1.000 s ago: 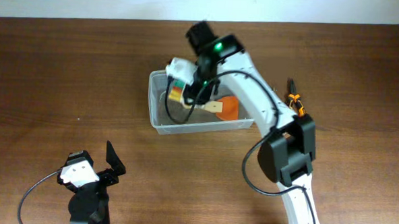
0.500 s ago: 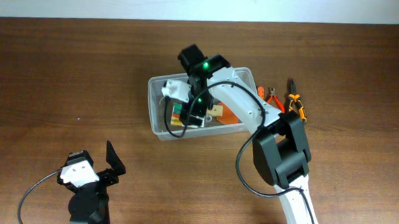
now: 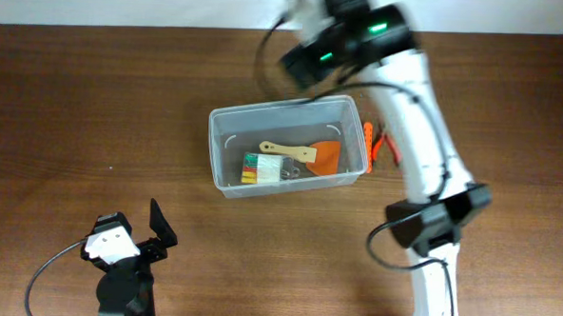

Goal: Pack container
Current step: 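Move the marker box into the container and release it, then lower the right gripper onto the orange-black pliers and grasp them, then carry the orange-black pliers into the container and release them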

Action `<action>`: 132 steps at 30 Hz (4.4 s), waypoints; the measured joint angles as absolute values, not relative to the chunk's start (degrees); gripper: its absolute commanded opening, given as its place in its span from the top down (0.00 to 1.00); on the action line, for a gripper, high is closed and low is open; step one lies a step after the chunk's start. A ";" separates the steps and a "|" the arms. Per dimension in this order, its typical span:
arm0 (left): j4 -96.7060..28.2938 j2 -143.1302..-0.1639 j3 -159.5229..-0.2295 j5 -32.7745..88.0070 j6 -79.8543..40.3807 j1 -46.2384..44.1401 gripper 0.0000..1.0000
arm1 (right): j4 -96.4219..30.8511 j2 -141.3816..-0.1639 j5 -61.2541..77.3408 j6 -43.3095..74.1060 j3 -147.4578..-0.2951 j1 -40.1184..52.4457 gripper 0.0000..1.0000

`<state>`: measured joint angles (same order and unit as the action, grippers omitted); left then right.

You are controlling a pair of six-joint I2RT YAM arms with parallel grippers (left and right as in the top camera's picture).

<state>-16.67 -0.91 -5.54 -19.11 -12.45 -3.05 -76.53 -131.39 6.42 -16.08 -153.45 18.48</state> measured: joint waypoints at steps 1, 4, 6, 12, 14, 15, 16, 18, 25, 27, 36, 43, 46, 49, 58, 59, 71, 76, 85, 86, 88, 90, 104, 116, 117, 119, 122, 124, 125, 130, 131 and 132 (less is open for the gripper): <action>-16.67 -0.91 -5.54 -19.11 -12.45 -3.05 0.01 | -76.77 -131.33 6.24 -13.65 -153.49 15.73 0.01; -16.67 -0.91 -5.54 -19.11 -12.45 -3.05 0.01 | -77.21 -131.33 5.39 -7.20 -151.83 7.84 0.01; -16.67 -0.91 -5.54 -19.11 -12.45 -3.05 0.01 | -77.28 -131.33 4.89 -3.62 -148.97 2.63 0.01; -16.67 -0.91 -5.54 -19.11 -12.45 -3.05 0.01 | -75.05 -131.52 4.05 1.28 -132.46 -5.96 0.07; -16.67 -0.91 -5.54 -19.11 -12.45 -3.05 0.01 | -73.03 -131.76 4.05 1.89 -126.23 -6.87 0.12; -16.67 -0.91 -5.54 -19.11 -12.45 -3.05 0.01 | -72.07 -131.98 4.08 2.24 -123.50 -7.16 0.13; -16.67 -0.91 -5.54 -19.11 -12.45 -3.07 0.01 | -71.22 -132.25 4.05 2.52 -121.08 -7.35 0.14; -16.67 -0.91 -5.54 -19.11 -12.45 -3.05 0.01 | -69.43 -132.66 4.05 2.76 -117.01 -7.62 0.18; -16.67 -0.91 -5.54 -19.11 -12.45 -3.05 0.01 | -65.89 -132.86 4.14 1.85 -111.26 -9.10 0.21; -16.67 -0.91 -5.54 -19.11 -12.45 -3.05 0.01 | -66.41 -132.86 4.12 0.49 -111.20 -9.93 0.21; -16.67 -0.91 -5.54 -19.11 -12.45 -3.05 0.01 | -67.83 -132.86 3.07 -3.33 -109.60 -12.69 0.45; -16.67 -0.91 -5.54 -19.11 -12.45 -3.05 0.01 | -65.23 -131.13 3.07 -4.67 -105.67 -12.82 0.45; -16.67 -0.91 -5.54 -19.11 -12.45 -3.05 0.01 | -64.23 -130.39 3.22 -4.78 -104.33 -12.82 0.45; -16.67 -0.91 -5.54 -19.11 -12.45 -3.05 0.01 | -63.96 -130.17 3.20 -4.78 -104.01 -12.82 0.41; -16.67 -0.91 -5.54 -19.11 -12.45 -3.05 0.01 | -64.77 -130.17 5.26 -5.02 -104.03 -13.04 0.41; -16.67 -0.91 -5.54 -19.11 -12.45 -3.05 0.01 | -64.95 -130.17 5.52 -4.99 -104.03 -13.04 0.41; -16.67 -0.91 -5.54 -19.11 -12.45 -3.05 0.01 | -66.17 -130.21 10.04 -5.17 -104.20 -12.71 0.41; -16.67 -0.91 -5.54 -19.11 -12.45 -3.05 0.01 | -66.85 -130.26 11.40 -5.17 -106.56 -12.67 0.40; -16.67 -0.91 -5.54 -19.11 -12.45 -3.05 0.01 | -66.67 -130.26 11.99 -5.17 -105.01 -12.53 0.46; -16.67 -0.91 -5.54 -19.11 -12.45 -3.05 0.01 | -66.37 -130.26 11.97 -5.34 -104.33 -12.43 0.49; -16.67 -0.91 -5.54 -19.11 -12.45 -3.05 0.01 | -65.65 -130.26 12.01 -5.32 -102.87 -12.05 0.51; -16.67 -0.91 -5.54 -19.11 -12.45 -3.05 0.01 | -64.99 -130.26 12.08 -5.15 -101.60 -11.51 0.51; -16.67 -0.91 -5.54 -19.11 -12.45 -3.05 0.01 | -61.78 -129.51 10.02 -4.93 -98.72 -9.85 0.96; -16.64 -0.91 -5.54 -19.11 -12.45 -3.05 0.01 | -72.25 -128.64 7.55 -0.56 -113.40 -9.45 0.96; -16.67 -0.91 -5.54 -19.11 -12.45 -3.05 0.01 | -72.84 -127.85 8.08 -0.30 -115.83 -9.19 0.96; -16.67 -0.91 -5.54 -19.11 -12.45 -3.05 0.01 | -73.97 -124.81 9.43 0.05 -121.08 -7.79 0.96; -16.67 -0.91 -5.54 -19.11 -12.45 -3.05 0.01 | -74.52 -118.50 10.33 -0.25 -126.32 -3.20 0.96; -16.67 -0.91 -5.54 -19.11 -12.45 -3.05 0.01 | -74.61 -114.65 10.81 -1.08 -128.03 1.37 0.96; -16.67 -0.91 -5.54 -19.11 -12.45 -3.05 0.01 | -74.76 -113.25 11.07 -1.56 -128.57 3.88 0.96; -16.67 -0.91 -5.54 -19.11 -12.45 -3.05 0.01 | -74.83 -112.01 11.44 -3.38 -128.60 16.16 0.96; -16.67 -0.91 -5.54 -19.11 -12.45 -3.05 0.01 | -74.63 -112.66 10.41 -3.42 -128.01 17.93 0.96; -16.67 -0.91 -5.54 -19.11 -12.45 -3.05 0.01 | -74.52 -113.45 9.39 -3.25 -127.44 19.55 0.96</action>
<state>-16.67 -0.91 -5.54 -19.11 -12.45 -3.05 -74.52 -113.45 9.39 -3.25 -127.44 19.55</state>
